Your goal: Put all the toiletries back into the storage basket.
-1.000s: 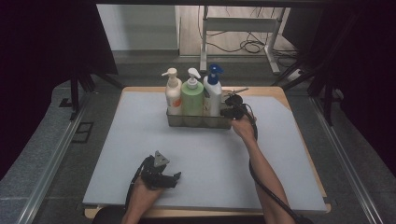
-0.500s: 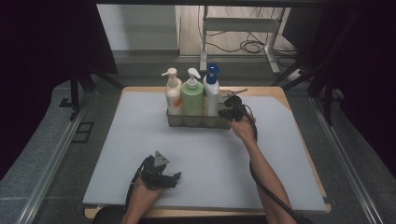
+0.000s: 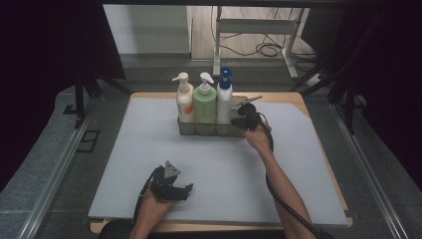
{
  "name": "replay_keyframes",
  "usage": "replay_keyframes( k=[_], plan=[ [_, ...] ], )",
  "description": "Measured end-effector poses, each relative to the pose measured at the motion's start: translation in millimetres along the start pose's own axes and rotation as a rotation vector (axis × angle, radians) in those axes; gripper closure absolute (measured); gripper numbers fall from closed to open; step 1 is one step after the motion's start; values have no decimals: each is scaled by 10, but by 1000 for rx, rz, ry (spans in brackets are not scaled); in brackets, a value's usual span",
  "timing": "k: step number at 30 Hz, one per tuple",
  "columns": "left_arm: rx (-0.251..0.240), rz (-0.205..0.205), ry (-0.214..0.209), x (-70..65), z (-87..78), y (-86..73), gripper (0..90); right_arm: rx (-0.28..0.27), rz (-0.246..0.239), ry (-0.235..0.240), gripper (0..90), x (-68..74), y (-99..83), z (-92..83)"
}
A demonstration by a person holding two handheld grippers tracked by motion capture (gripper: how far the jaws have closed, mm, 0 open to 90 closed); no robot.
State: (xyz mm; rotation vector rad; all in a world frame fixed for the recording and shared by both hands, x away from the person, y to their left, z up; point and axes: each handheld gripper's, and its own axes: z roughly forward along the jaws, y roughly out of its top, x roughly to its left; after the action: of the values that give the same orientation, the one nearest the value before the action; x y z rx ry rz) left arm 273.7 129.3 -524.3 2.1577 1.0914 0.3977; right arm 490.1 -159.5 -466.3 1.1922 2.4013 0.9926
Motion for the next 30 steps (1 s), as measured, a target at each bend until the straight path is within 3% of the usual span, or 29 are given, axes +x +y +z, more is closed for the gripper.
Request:
replay_keyframes(
  k=[16, 30],
  plan=[
    [0, -1, 0, -1, 0, 0, 121, -12, 18, 5, 888, -8, -16, 1],
    [-1, 1, 1, -1, 0, -1, 121, -10, 18, -23, 848, -20, -23, -31]
  ],
)
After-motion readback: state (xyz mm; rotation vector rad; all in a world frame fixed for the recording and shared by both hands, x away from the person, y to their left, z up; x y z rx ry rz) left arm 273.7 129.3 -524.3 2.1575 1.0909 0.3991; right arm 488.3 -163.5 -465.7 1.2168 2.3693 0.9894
